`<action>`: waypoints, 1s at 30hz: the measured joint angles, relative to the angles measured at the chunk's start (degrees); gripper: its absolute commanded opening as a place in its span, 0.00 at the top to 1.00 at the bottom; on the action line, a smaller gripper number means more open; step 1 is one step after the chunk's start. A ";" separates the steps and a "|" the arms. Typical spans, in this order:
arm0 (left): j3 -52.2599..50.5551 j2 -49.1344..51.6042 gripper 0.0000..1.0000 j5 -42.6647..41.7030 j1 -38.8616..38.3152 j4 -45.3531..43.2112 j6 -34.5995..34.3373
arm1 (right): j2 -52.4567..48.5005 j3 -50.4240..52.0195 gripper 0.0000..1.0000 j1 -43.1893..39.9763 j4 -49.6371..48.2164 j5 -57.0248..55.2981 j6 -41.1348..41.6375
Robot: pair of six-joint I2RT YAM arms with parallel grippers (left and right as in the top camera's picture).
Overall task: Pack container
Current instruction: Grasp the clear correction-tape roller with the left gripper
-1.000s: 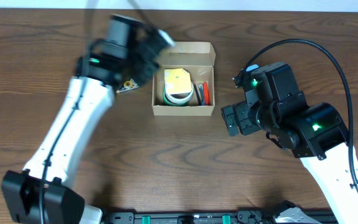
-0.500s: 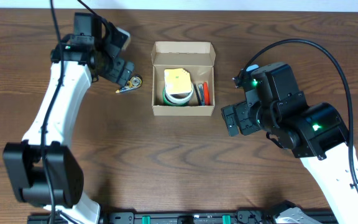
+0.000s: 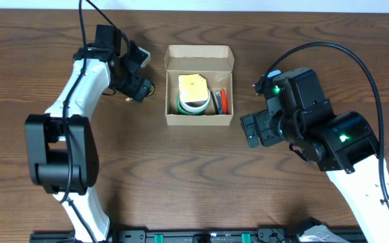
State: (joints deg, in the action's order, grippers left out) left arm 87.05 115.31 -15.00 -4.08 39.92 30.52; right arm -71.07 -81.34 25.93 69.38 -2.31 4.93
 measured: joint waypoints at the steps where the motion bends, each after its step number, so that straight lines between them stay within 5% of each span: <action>1: 0.00 0.72 0.02 -0.09 0.00 -0.57 0.09 | 0.00 0.00 0.01 0.00 0.00 0.02 0.00; 19: -0.02 7.76 0.00 2.34 -3.56 -7.82 0.17 | 0.00 0.00 0.01 0.00 0.00 0.00 0.00; 30: -0.02 8.28 0.42 4.70 -4.17 -8.31 0.28 | 0.00 0.00 0.01 0.00 0.00 0.00 0.00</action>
State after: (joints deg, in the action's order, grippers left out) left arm 87.02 123.59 -10.31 -8.25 31.62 30.81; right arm -71.07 -81.34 25.93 69.38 -2.31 4.93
